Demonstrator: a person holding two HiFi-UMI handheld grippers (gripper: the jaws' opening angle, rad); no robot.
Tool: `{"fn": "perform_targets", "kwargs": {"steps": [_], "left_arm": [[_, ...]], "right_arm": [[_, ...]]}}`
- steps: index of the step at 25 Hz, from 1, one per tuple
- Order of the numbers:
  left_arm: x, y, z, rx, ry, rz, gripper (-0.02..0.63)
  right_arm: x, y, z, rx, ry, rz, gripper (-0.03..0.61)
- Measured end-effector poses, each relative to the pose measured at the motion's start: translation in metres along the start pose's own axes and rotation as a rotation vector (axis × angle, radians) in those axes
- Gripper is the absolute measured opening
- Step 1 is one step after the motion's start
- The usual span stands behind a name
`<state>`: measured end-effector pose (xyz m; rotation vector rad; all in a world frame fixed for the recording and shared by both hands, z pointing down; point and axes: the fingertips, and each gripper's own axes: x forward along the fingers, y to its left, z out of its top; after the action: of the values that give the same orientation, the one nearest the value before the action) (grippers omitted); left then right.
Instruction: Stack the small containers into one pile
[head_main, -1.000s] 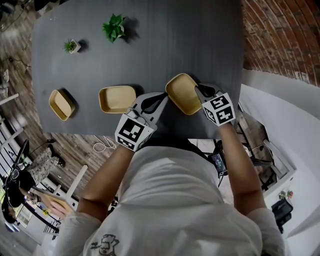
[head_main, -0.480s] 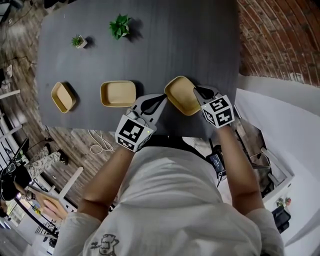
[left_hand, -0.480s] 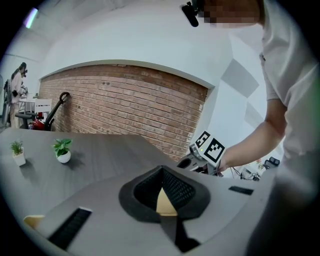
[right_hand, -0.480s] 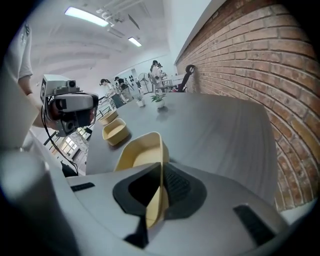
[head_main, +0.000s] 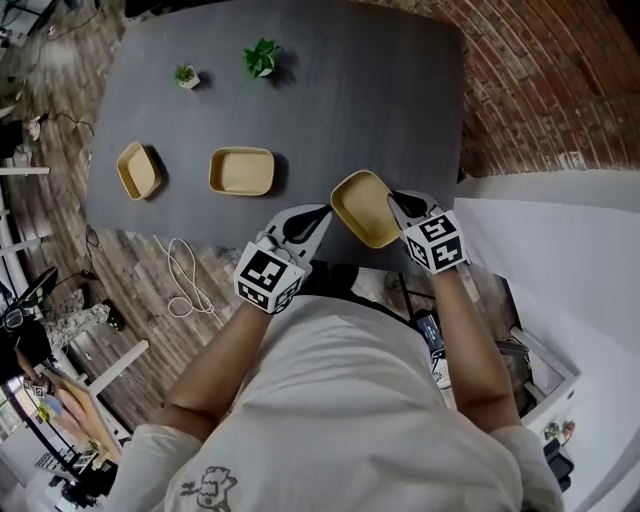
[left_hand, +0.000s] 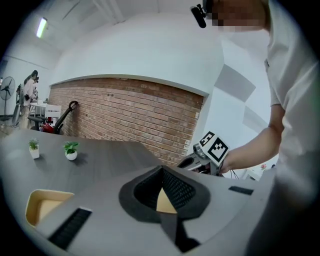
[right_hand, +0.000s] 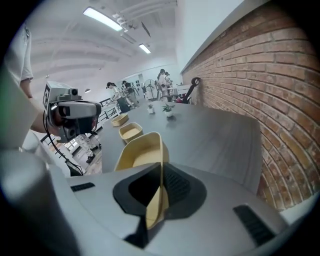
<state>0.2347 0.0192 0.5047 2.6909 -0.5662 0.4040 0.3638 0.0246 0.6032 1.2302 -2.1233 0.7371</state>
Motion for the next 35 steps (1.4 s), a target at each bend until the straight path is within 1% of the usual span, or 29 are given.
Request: {"fn": "perform_targets", "kwargs": {"steps": [3, 7, 11, 15, 21, 25, 29, 35], "left_arm": [[-0.014, -0.016, 0.001, 0.020, -0.024, 0.033, 0.011], [-0.037, -0.032, 0.005, 0.025, -0.069, 0.088, 0.011], [-0.061, -0.048, 0.014, 0.069, -0.107, 0.144, 0.011], [-0.083, -0.055, 0.020, 0.104, -0.129, 0.202, 0.011], [-0.125, -0.042, 0.044, 0.131, -0.159, 0.283, 0.011], [-0.144, -0.033, 0.049, 0.136, -0.181, 0.321, 0.011], [-0.159, -0.023, 0.046, 0.099, -0.202, 0.324, 0.011], [-0.188, 0.012, 0.044, 0.082, -0.209, 0.328, 0.011]], "right_arm": [[-0.020, 0.012, 0.003, -0.030, -0.032, -0.002, 0.020], [-0.046, 0.028, 0.012, -0.083, -0.079, 0.002, 0.020], [-0.065, 0.039, 0.019, -0.133, -0.117, 0.006, 0.020], [-0.072, 0.053, 0.019, -0.149, -0.139, 0.030, 0.020], [-0.068, 0.085, 0.048, -0.183, -0.165, 0.086, 0.020], [-0.057, 0.101, 0.061, -0.235, -0.164, 0.118, 0.020], [-0.045, 0.115, 0.070, -0.251, -0.164, 0.139, 0.020], [-0.019, 0.146, 0.094, -0.270, -0.151, 0.156, 0.020]]}}
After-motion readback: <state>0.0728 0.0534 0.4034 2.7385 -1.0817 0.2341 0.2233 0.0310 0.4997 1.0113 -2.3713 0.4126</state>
